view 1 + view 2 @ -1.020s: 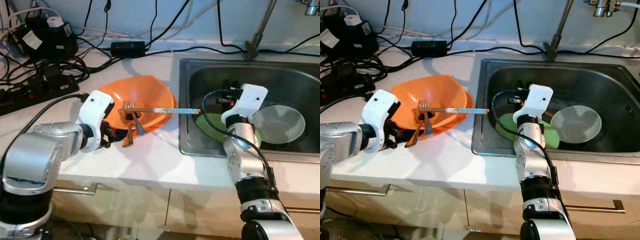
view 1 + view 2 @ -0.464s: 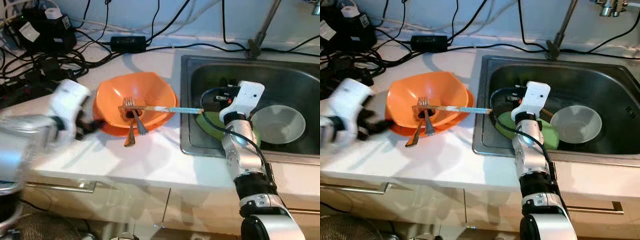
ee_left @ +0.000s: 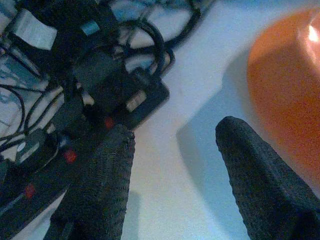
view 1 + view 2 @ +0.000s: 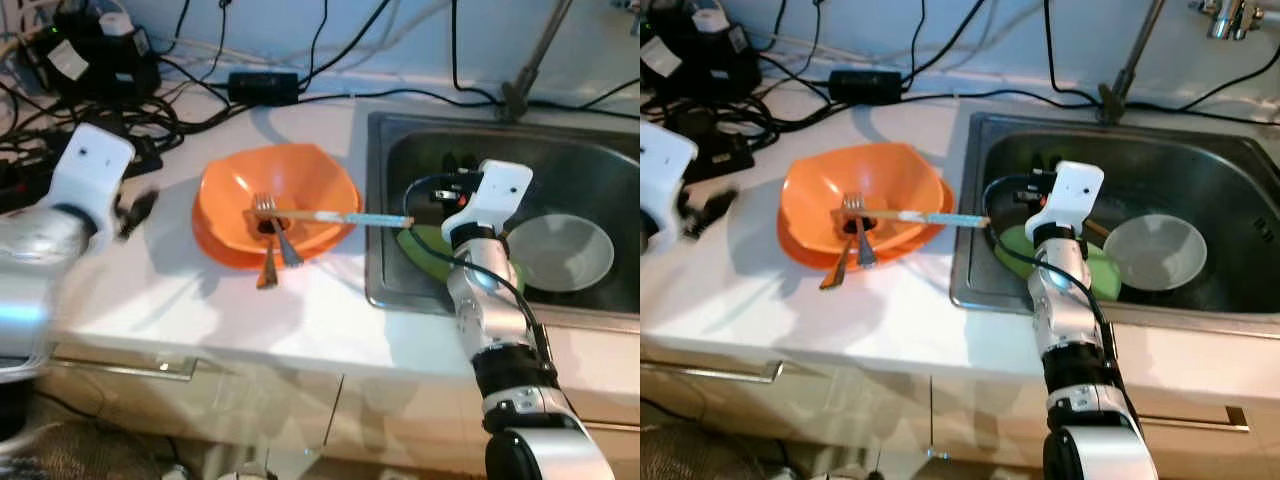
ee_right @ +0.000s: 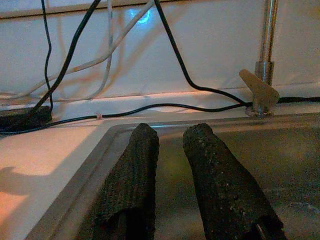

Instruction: Kitchen organization

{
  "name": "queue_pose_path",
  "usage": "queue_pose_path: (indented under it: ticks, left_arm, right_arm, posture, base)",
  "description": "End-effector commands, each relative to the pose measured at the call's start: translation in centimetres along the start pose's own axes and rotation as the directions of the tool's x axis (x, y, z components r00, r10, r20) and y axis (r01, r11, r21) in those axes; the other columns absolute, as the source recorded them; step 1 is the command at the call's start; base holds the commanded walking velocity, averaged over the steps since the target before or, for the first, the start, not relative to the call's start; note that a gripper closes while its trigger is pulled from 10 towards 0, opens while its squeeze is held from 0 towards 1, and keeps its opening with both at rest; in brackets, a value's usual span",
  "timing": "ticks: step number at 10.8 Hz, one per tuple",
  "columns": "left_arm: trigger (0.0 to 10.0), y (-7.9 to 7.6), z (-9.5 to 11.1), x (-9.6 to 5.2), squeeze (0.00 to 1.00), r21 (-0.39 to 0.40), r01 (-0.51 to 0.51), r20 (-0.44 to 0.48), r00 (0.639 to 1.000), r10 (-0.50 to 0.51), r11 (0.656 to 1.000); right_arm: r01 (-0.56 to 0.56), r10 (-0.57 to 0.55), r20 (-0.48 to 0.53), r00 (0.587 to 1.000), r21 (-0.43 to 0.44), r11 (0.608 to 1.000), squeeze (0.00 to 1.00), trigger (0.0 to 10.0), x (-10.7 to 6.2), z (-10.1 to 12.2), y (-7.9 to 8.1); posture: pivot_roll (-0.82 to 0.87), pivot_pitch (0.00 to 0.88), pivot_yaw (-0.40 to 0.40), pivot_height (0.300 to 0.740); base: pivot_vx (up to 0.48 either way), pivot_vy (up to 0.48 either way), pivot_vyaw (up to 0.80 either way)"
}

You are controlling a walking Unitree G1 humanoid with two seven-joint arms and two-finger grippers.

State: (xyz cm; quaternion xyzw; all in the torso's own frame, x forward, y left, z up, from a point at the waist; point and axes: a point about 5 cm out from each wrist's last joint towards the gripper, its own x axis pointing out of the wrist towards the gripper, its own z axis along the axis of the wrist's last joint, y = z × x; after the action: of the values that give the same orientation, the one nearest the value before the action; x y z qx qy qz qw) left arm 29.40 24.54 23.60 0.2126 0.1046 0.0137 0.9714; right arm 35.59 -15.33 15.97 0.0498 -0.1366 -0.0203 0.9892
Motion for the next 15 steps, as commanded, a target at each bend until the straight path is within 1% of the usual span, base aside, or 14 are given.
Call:
queue_pose_path:
  ticks: [1, 2, 3, 4, 5, 6, 7, 8, 9, 10, 11, 12, 15]
  left_arm:
    - [10.0, 0.2, 0.8, 0.5, 0.0, -0.062, -0.097, 0.119, 0.987, 0.104, 0.993]
    - [10.0, -1.1, 1.6, 1.3, 0.0, -0.187, -0.126, 0.241, 0.956, 0.17, 0.974]
    - [10.0, -1.9, 2.0, 1.7, 0.0, -0.219, -0.124, 0.288, 0.939, 0.186, 0.968]
    - [10.0, -2.7, 2.8, 2.2, 0.0, -0.306, -0.109, 0.346, 0.913, 0.217, 0.946]
    - [10.0, -3.1, 3.3, 2.5, 0.0, -0.295, -0.118, 0.392, 0.89, 0.233, 0.948]
    - [10.0, -3.5, 4.0, 2.9, 0.0, -0.306, -0.131, 0.463, 0.845, 0.268, 0.943]
    - [10.0, -4.4, 4.8, 3.2, 0.0, -0.301, -0.114, 0.521, 0.812, 0.264, 0.947]
    - [10.0, -5.4, 5.2, 3.4, 0.0, -0.28, -0.091, 0.549, 0.801, 0.237, 0.956]
    - [10.0, -6.9, 5.8, 3.6, 0.0, -0.293, -0.047, 0.577, 0.788, 0.216, 0.955]
    - [10.0, -8.1, 6.0, 3.8, 0.0, -0.295, -0.01, 0.595, 0.781, 0.192, 0.956]
    - [10.0, -8.2, 6.0, 3.9, 0.0, -0.302, -0.005, 0.599, 0.777, 0.194, 0.953]
    - [10.0, -8.3, 5.9, 3.9, 0.0, -0.307, 0.0, 0.603, 0.773, 0.195, 0.952]
    - [10.0, -7.9, 6.4, 3.9, 0.0, -0.31, 0.0, 0.624, 0.755, 0.204, 0.951]
  right_arm:
    - [0.006, -0.006, 0.008, 1.0, 0.005, 1.0, 0.0, 10.0, 0.2, 0.2, -0.2]
    - [0.005, -0.005, 0.019, 1.0, 0.0, 1.0, 0.0, 10.0, 0.2, 0.5, -0.4]
    - [0.008, -0.008, 0.03, 1.0, -0.006, 1.0, 0.0, 10.0, 0.2, 0.7, -0.6]
    - [0.017, -0.017, 0.049, 0.999, -0.009, 1.0, 0.0, 10.0, 0.3, 1.1, -0.9]
    - [0.02, -0.019, 0.057, 0.998, -0.011, 1.0, 0.0, 10.0, 0.3, 1.3, -1.1]
    - [0.018, -0.017, 0.075, 0.997, -0.013, 1.0, 0.0, 10.0, 0.4, 1.8, -1.3]
    - [0.013, -0.012, 0.098, 0.995, -0.013, 1.0, 0.0, 10.0, 0.6, 2.6, -1.2]
    - [0.005, -0.003, 0.12, 0.993, -0.013, 1.0, 0.0, 10.0, 0.8, 3.2, -1.1]
    - [-0.008, 0.012, 0.132, 0.991, -0.027, 1.0, 0.0, 10.0, 1.1, 3.8, -1.0]
    - [-0.006, 0.01, 0.128, 0.992, -0.039, 0.999, 0.0, 10.0, 1.0, 3.7, -1.1]
    - [-0.009, 0.014, 0.126, 0.992, -0.043, 0.999, 0.0, 10.0, 0.9, 3.7, -1.0]
    - [-0.023, 0.029, 0.127, 0.992, -0.043, 0.999, 0.0, 10.0, 0.7, 3.6, -0.8]
    - [-0.028, 0.03, 0.12, 0.992, -0.019, 0.999, 0.0, 10.0, 0.5, 3.5, -0.7]
  posture:
    - [0.14, 0.026, -0.031, 0.74]
    - [0.12, 0.019, -0.033, 0.74]
    - [0.11, 0.01, -0.034, 0.74]
    - [0.1, 0.001, -0.033, 0.74]
    - [0.09, 0.0, -0.035, 0.74]
    - [0.08, 0.0, -0.037, 0.74]
    - [0.07, 0.0, -0.038, 0.74]
    - [0.07, 0.0, -0.04, 0.74]
    - [0.05, 0.0, -0.04, 0.74]
    - [0.05, 0.0, -0.043, 0.74]
    - [0.04, 0.0, -0.044, 0.74]
    - [0.05, 0.0, -0.043, 0.74]
    - [0.04, 0.0, -0.037, 0.74]
  base:
    - [0.0, 0.0, 0.0]
    - [0.0, 0.0, 0.0]
    - [0.0, 0.0, 0.0]
    - [0.0, 0.0, 0.0]
    - [0.0, 0.0, 0.0]
    - [0.0, 0.0, 0.0]
    - [0.0, 0.0, 0.0]
    - [0.0, 0.0, 0.0]
    - [0.0, -0.48, 0.0]
    - [0.0, -0.48, 0.0]
    - [0.0, -0.48, 0.0]
    - [0.0, -0.48, 0.51]
    - [0.0, -0.48, 0.0]
